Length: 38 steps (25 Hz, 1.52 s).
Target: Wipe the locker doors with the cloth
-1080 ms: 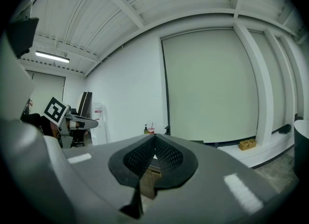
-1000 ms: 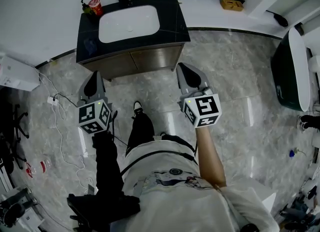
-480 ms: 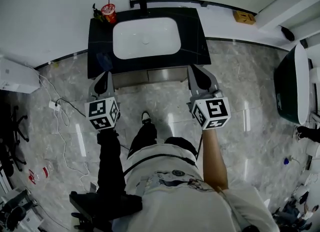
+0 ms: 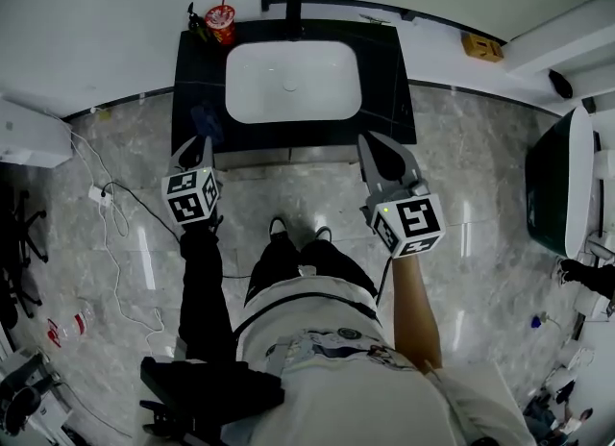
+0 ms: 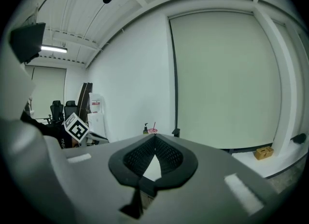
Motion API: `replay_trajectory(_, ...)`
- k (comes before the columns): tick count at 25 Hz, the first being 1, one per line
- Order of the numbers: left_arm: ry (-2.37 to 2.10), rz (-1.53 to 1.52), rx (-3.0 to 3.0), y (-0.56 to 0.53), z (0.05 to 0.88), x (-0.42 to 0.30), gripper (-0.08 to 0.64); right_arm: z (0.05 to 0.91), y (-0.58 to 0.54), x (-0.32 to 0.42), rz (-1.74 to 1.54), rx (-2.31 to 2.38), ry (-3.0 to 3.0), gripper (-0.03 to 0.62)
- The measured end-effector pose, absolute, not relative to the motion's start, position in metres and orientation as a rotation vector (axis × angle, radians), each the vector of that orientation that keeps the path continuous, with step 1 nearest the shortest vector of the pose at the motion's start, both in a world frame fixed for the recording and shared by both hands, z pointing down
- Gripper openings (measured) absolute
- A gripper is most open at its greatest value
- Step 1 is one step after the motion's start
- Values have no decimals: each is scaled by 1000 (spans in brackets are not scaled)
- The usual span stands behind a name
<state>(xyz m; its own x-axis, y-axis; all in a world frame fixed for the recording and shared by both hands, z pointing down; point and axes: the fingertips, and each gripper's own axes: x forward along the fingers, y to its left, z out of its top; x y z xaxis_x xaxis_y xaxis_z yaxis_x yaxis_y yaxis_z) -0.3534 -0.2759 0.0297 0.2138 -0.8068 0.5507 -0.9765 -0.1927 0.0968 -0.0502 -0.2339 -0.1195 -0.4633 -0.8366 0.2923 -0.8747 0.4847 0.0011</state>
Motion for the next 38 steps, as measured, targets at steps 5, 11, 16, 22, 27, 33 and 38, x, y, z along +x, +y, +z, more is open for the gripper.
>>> replay_trajectory(5, -1610, 679, 1968, -304, 88, -375, 128, -104, -243, -47, 252, 1436, -2440, 5)
replay_trajectory(11, -1585, 970, 1919, -334, 157, -397, 167, -73, -234, -42, 308, 1403, -2365, 5)
replay_trajectory(16, -1434, 1036, 1836, -350, 199, -400, 196, -56, -233, -38, 345, 1405, -2315, 5)
replay_trajectory(22, -1411, 1041, 1725, -360, 220, -409, 207, -43, -233, -38, 395, 1420, -2295, 5)
replay_trajectory(27, -1360, 1062, 1673, -358, 241, -406, 207, -39, -237, -41, 418, 1435, -2286, 5)
replay_trajectory(33, -1360, 1038, 1645, -365, 249, -403, 204, -31, -235, -40, 447, 1439, -2270, 5)
replay_trajectory(38, -1385, 998, 1621, -368, 249, -402, 193, -28, -234, -40, 470, 1443, -2270, 6)
